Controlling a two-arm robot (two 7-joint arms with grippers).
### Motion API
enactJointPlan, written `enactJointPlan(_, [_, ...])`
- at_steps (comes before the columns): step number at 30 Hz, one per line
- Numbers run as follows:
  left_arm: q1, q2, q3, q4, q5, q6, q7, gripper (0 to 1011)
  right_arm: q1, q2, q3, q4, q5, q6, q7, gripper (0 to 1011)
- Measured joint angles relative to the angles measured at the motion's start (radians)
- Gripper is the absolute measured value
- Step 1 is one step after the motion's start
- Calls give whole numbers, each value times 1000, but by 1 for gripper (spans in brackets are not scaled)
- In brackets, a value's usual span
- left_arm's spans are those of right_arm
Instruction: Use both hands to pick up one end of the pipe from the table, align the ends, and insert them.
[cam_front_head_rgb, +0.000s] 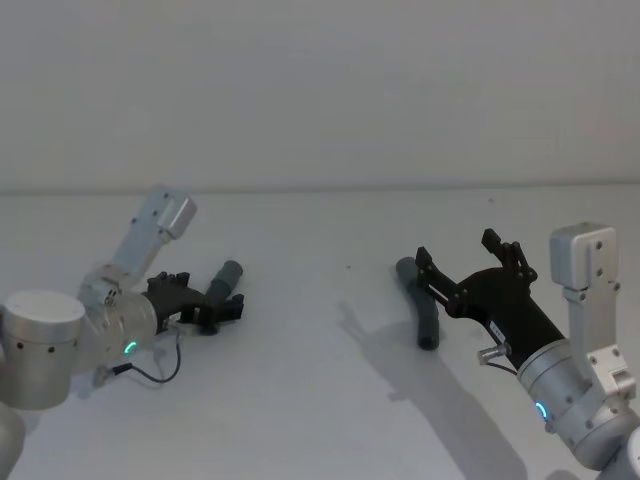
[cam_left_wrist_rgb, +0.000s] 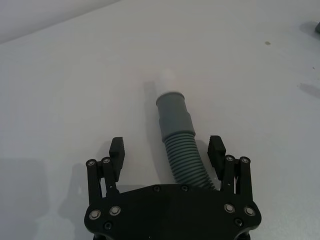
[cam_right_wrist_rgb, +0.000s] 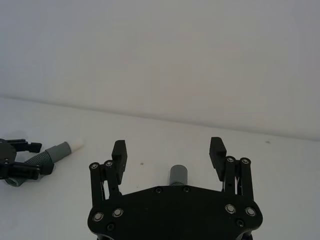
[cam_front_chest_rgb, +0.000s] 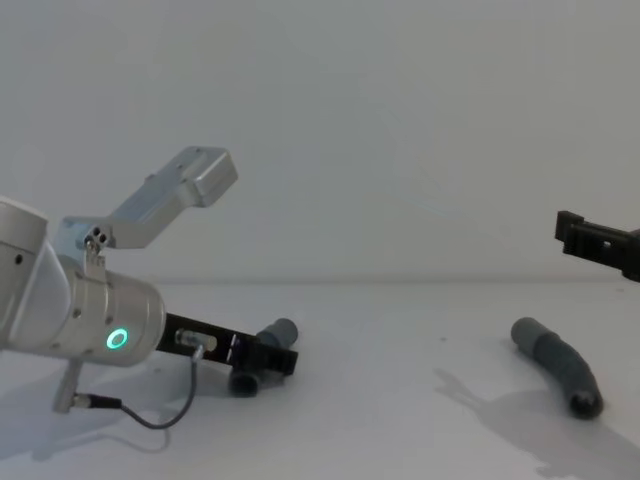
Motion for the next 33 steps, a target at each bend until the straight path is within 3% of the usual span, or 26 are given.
enactJointPlan(7, [-10, -4, 6, 11, 10, -5, -5, 981, 0, 0, 0, 0, 0, 0, 0, 1004])
enactJointPlan(15, [-17, -6, 10, 17, 16, -8, -9, 794, 0, 0, 0, 0, 0, 0, 0, 1005])
enactJointPlan(33, [-23, -8, 13, 23, 22, -11, -11, 648, 0, 0, 0, 0, 0, 0, 0, 1005])
